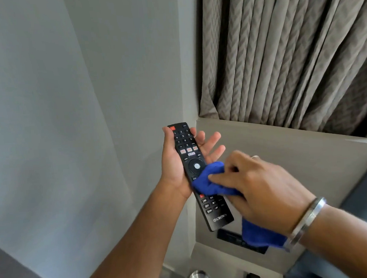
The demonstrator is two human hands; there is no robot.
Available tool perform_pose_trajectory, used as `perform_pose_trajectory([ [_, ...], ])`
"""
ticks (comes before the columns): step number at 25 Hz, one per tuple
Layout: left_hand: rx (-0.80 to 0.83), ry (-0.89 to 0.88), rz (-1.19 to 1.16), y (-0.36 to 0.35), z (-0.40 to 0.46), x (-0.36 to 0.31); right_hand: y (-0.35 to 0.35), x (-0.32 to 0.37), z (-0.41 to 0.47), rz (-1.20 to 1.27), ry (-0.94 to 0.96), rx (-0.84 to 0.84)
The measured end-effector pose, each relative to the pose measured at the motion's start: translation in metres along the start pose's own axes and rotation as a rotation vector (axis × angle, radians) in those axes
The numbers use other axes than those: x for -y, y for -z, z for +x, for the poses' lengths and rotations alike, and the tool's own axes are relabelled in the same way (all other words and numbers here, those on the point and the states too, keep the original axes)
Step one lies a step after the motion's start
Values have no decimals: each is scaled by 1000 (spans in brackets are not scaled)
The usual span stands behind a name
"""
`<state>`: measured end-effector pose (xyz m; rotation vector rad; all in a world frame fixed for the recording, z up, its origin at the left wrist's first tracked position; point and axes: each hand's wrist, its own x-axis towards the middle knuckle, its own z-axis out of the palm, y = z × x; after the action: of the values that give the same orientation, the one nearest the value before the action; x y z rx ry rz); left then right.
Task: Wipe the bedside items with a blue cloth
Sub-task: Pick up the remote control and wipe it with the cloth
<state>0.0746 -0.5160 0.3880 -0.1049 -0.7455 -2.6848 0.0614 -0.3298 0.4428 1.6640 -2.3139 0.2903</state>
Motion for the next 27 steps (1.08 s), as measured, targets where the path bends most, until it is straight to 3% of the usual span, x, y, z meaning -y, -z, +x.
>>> perform_pose_trajectory([
  [4,-21,-2,67,2,-2,1,8,-18,4,162,-213,-249],
  [9,22,16,17,-6,-3,9,-12,6,14,143,-209,-130],
  [13,-39,-45,9,-2,0,7,-21,19,9,133,-158,-86],
  [18,-108,-110,19,11,-2,6,-13,7,-3,235,-73,113],
  [23,-25,-74,62,2,-3,2,-9,4,9,266,-217,-184],
  [27,-17,-65,42,-2,0,-1,-19,20,6,262,-128,-98],
])
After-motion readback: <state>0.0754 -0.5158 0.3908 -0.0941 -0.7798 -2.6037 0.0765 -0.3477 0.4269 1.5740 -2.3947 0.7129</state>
